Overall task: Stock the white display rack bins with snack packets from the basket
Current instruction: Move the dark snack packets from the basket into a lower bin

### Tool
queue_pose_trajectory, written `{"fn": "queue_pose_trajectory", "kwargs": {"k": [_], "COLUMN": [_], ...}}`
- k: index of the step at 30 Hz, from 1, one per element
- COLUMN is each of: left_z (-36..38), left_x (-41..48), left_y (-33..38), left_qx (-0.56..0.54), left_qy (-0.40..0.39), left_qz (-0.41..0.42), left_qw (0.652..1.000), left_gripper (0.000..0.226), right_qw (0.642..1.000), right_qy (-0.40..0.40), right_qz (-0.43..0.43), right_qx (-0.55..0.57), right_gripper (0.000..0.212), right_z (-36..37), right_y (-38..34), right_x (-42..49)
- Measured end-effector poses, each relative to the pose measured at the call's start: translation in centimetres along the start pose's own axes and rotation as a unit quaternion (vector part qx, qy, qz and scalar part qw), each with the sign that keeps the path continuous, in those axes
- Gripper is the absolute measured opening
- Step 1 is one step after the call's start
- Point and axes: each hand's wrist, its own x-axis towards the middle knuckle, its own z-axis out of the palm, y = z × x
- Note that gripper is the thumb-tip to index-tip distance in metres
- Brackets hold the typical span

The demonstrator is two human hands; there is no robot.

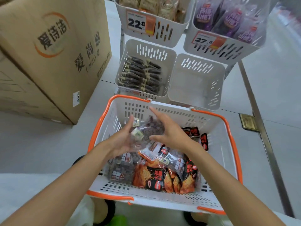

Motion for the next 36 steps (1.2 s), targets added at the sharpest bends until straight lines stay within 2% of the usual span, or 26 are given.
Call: {"fn": "queue_pose_trajectory", "kwargs": {"k": [2,5,7,9,11,13,14,16,19,23,25,27,28,30,33,36], "left_z": [-0.2,-0.4,-0.4,-0.3,-0.4,-0.6,-0.6,-0.8,-1.9,-2.7,-3.6,-5.5,-6.6,-8.5,-9.9,-10.5], "left_x": [0.3,0.7,1.1,1.7,2.5,3.3,3.7,4.2,5.9,9.1,10.6,12.2,13.0,14.5,16.2,17.2], "left_y": [0.4,1.4,2.2,3.3,4.9,7.2,8.6,11.9,16.3,19.2,19.8,20.4,20.4,20.2,19.3,19.1], "left_qx": [-0.033,0.011,0.046,0.099,0.189,0.259,0.28,0.301,0.311,0.35,0.371,0.294,0.247,0.204,0.169,0.147], "left_qy": [0.008,0.017,0.046,0.098,0.107,0.073,0.068,0.071,0.081,0.037,0.044,0.106,0.144,0.2,0.225,0.217], "left_qz": [0.027,0.072,0.087,0.114,0.137,0.151,0.158,0.177,0.208,0.187,0.198,0.223,0.232,0.248,0.263,0.268], "left_qw": [0.999,0.997,0.994,0.984,0.967,0.951,0.944,0.934,0.924,0.917,0.906,0.923,0.93,0.926,0.923,0.927], "left_gripper": [0.077,0.103,0.096,0.072,0.055,0.054,0.053,0.035,0.021,0.046,0.033,0.017,0.016,0.017,0.01,0.01], "right_qw": [0.992,0.948,0.945,0.973,0.992,0.999,0.998,0.995,0.991,0.992,0.991,0.985,0.978,0.954,0.911,0.88], "right_qy": [0.061,0.147,0.149,0.146,0.108,0.047,0.044,0.072,0.114,0.117,0.123,0.164,0.202,0.294,0.41,0.474], "right_qz": [0.079,0.18,0.199,0.158,0.068,0.011,0.003,0.013,0.02,0.011,0.018,0.031,0.039,0.039,0.012,-0.028], "right_qx": [0.075,0.217,0.212,0.079,0.01,-0.013,-0.037,-0.07,-0.066,-0.055,-0.056,-0.051,-0.027,0.035,0.042,-0.004], "right_gripper": [0.091,0.068,0.054,0.055,0.083,0.101,0.098,0.081,0.058,0.06,0.061,0.045,0.032,0.019,0.023,0.022], "right_z": [-0.4,0.0,0.4,0.1,-0.8,-2.2,-2.9,-4.8,-7.4,-8.8,-9.4,-10.0,-10.2,-10.0,-9.1,-8.6], "right_y": [0.0,0.3,0.2,-0.1,-0.3,-0.7,-0.8,-0.7,0.0,1.1,2.0,3.4,4.2,5.4,7.3,8.7], "right_x": [0.3,1.2,1.7,2.3,3.5,5.2,6.1,8.0,10.9,14.6,16.1,17.2,17.6,18.6,21.0,24.0]}}
